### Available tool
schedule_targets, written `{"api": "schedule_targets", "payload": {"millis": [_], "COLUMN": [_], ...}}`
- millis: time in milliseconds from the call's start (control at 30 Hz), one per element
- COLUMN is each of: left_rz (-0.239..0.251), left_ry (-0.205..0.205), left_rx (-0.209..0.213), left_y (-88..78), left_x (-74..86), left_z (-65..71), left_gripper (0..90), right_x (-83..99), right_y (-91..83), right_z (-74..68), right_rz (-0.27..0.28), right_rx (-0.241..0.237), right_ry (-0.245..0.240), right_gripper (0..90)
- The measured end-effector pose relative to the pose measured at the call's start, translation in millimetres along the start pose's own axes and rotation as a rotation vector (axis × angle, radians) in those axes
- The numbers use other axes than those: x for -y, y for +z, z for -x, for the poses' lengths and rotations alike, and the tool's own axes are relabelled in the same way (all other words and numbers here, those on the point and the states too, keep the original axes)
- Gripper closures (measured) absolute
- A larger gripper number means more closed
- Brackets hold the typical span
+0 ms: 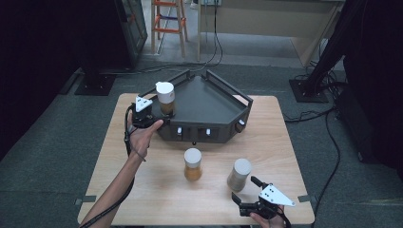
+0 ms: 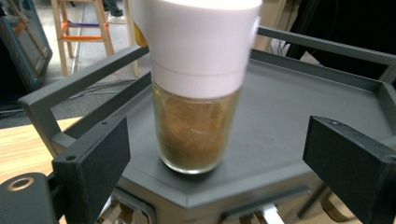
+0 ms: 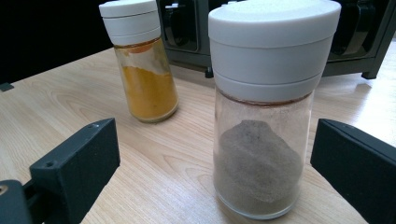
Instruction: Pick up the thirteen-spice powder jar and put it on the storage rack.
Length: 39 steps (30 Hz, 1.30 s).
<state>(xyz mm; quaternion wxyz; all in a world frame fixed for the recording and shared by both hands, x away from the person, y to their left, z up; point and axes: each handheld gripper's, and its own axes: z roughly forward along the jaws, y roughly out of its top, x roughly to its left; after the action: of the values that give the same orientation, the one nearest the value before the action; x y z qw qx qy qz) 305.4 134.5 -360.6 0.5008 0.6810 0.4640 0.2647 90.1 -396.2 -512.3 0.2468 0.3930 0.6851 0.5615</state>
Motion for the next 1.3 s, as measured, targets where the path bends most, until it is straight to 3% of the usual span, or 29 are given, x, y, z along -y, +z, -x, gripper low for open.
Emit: {"api": "schedule_targets", "payload": {"millis": [400,1300], "left_rz": [0.011,0.049], "left_ry": [-0.002,0.021], "left_rx": [0.027,0.129], "left_y": [-19.8,-64.6], "left_x": [15.3,57.5], "left_z": [0.8,6.2], "left_gripper": [7.3,7.3], "right_x": [0.1,0.2], "right_y": [0.0,-0.5], "right_z": [-0.5,-1.1], "right_rz": [0.004,0.009], "right_rx": [0.000,0.003], "right_ry": [-0.001,-0.002], "right_gripper": [1.2,1.2]}}
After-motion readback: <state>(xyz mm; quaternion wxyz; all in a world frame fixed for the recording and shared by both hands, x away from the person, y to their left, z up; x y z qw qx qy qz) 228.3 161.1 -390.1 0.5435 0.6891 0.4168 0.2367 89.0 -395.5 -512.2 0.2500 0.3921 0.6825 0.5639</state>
